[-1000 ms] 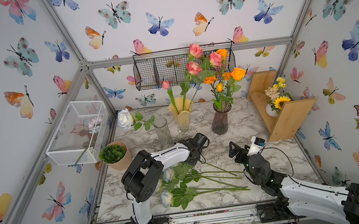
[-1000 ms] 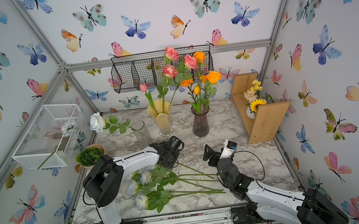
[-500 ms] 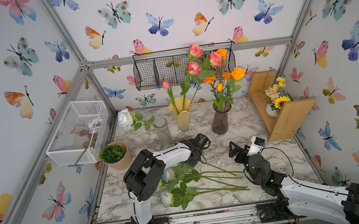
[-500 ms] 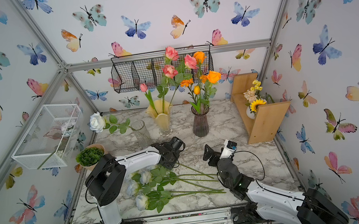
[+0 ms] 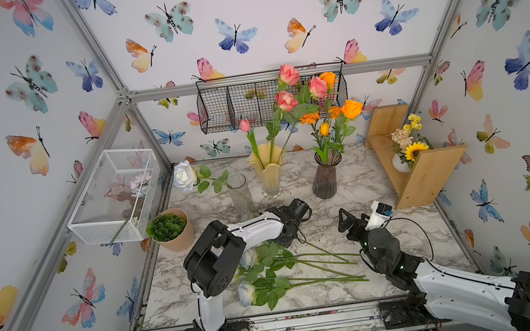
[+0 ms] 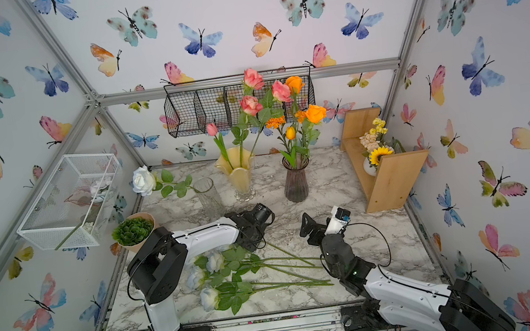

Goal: Arrange the flowers in different vases according to their colors
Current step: Pick up the flower at the center of the board.

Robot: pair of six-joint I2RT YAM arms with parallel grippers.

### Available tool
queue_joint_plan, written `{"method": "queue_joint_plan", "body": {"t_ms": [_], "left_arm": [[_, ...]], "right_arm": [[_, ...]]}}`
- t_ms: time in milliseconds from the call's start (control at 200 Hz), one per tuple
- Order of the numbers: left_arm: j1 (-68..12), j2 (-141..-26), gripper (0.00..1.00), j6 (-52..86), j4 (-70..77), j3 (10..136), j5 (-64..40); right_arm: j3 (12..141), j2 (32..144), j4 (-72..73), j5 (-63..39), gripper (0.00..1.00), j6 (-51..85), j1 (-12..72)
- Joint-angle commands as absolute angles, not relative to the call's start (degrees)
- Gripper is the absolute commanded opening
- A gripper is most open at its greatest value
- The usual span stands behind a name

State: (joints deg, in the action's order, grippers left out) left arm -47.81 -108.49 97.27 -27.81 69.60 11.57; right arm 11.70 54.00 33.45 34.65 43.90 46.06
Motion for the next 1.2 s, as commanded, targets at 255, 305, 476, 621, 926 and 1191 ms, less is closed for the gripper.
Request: {"method": "queue_joint_plan", "body": {"t_ms": [255, 305, 476, 621, 926, 1191], "left_arm": [[-50.4, -102.0, 0.00, 101.0, -33.2, 70.7, 18.7], [-51.0, -100.4, 0.00, 101.5, -33.1, 71.0, 20.4], [-52.1, -98.1, 0.00, 100.6, -33.0, 74.4, 25.3], [-52.8, -97.7, 0.00, 98.7, -31.6, 76.6, 27.4], [-55.7, -99.0, 0.00, 89.5, -31.6, 85.4, 32.6], [-55.9, -105.8, 0.00, 76.6, -39.5, 99.9, 37.7]], "right_arm": [[10.7, 53.2, 34.3, 35.5, 0.99, 43.2, 45.8], [10.7, 53.1, 34.3, 35.5, 0.98, 43.1, 45.9], [10.4, 52.7, 34.4, 35.5, 0.98, 43.1, 45.9], [10.3, 52.5, 34.4, 35.5, 0.98, 43.1, 45.9], [9.4, 51.2, 34.8, 35.7, 0.98, 43.2, 45.9], [6.4, 46.3, 37.9, 35.7, 0.98, 42.4, 45.9]]}}
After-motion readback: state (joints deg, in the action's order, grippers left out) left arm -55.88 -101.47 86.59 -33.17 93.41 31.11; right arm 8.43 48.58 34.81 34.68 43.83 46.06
